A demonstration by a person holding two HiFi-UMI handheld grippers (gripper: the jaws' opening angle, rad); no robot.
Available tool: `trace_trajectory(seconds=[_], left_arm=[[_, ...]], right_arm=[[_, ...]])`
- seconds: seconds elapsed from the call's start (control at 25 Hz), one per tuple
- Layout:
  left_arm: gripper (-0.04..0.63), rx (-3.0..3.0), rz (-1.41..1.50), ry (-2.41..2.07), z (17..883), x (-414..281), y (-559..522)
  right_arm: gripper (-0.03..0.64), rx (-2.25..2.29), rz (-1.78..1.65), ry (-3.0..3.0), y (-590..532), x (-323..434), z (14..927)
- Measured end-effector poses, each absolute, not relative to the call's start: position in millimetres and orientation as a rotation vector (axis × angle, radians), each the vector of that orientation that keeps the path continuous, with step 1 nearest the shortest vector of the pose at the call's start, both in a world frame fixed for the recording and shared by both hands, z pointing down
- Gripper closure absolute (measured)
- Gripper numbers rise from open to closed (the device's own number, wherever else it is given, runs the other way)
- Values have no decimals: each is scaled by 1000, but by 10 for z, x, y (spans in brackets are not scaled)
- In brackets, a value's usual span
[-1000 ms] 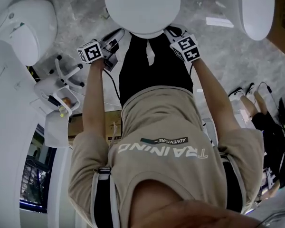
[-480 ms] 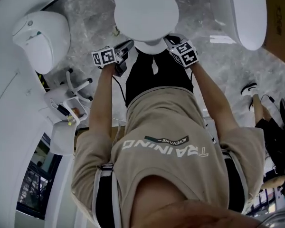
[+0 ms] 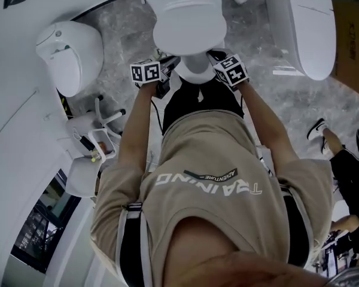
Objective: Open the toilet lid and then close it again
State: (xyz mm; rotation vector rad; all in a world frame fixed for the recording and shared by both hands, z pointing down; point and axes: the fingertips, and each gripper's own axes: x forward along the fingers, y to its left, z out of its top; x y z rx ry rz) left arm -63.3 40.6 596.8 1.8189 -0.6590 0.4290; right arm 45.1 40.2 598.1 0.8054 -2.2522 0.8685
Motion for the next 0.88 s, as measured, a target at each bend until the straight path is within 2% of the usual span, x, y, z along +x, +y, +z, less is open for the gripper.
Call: trace_trajectory(seconds=[0.64,0.88], left_arm=[[591,1918,387,-741,5536,-516,-343],[591,1939,394,-673,5500,-552,-561]], right_arm=[[603,836,749,-2280,-317,426,5486],[603,974,843,-2176,-555,386,5469]])
